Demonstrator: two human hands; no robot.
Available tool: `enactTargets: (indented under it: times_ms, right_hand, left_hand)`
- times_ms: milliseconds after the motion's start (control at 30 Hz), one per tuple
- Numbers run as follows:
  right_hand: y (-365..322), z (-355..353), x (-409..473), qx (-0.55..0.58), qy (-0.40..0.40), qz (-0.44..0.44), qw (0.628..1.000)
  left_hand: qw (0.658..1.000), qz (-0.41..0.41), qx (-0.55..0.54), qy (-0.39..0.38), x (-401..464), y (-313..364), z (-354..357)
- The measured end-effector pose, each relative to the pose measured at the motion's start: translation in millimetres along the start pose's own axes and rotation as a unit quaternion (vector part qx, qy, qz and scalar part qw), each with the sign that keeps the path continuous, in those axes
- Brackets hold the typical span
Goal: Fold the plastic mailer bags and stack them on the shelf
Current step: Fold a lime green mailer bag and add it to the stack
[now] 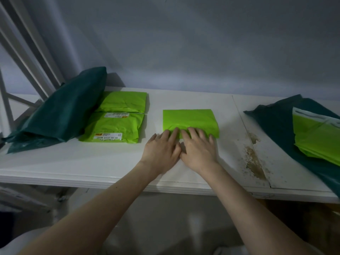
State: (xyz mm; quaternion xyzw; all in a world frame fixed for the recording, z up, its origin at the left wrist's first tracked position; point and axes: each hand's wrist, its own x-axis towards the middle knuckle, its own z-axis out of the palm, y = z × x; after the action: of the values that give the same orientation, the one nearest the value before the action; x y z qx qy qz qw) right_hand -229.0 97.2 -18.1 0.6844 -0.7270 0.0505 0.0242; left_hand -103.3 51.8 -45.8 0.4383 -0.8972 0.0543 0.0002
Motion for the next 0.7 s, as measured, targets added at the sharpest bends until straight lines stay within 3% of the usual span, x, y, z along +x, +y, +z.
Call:
enactTargets:
  times_ms: [233,333,467,700]
  right_hand:
    - [22,-5,1,0.022,0.02,0.068,0.997]
    - [49,-7,1,0.042,-0.015,0.113,0.993]
    - [68,-9,-2,0.024,-0.06,0.106,0.992]
    - [67,-8,-2,0.048,-0.065,0.116,0.99]
  left_hand:
    - [0.997,-0.044,-0.035,0.054,-2,10,-14]
    - [0.995,-0.059,-0.057,0.059,-4,15,-18]
    - [0.995,-0.055,-0.057,0.054,0,13,-20]
    - [0.993,-0.076,-0.048,0.075,7,9,-25]
